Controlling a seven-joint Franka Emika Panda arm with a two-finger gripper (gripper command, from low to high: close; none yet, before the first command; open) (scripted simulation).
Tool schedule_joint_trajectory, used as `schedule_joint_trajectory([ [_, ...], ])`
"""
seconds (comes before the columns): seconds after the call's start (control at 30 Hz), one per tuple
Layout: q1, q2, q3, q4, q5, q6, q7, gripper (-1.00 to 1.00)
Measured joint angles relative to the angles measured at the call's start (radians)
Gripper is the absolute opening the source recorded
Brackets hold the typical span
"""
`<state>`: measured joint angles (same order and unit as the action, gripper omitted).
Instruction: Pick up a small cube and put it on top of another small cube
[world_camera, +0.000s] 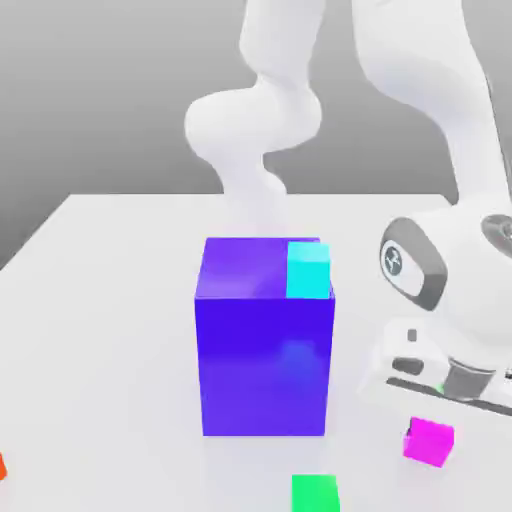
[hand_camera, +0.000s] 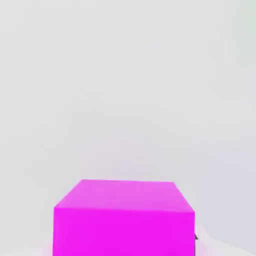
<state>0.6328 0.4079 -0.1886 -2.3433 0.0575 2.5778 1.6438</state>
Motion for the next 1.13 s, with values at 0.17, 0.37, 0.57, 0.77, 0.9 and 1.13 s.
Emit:
schedule_joint_trajectory([
  [0.17,0.019,0.018,-0.083,0.033,0.036,-0.029,0.247,-1.00],
  [0.37,0.045,0.009,-0.184,0.046,0.084,-0.052,0.551,-1.00],
  [0.57,0.075,-0.038,-0.287,0.031,0.130,-0.057,0.864,-1.00],
  [0.77,0.107,-0.109,-0.382,0.014,0.163,-0.048,1.184,-1.00],
  [0.9,0.196,-0.093,-0.483,-0.002,0.294,-0.011,1.236,-1.00],
  [1.13,0.117,0.013,-0.383,0.011,0.422,0.069,1.157,1.00],
])
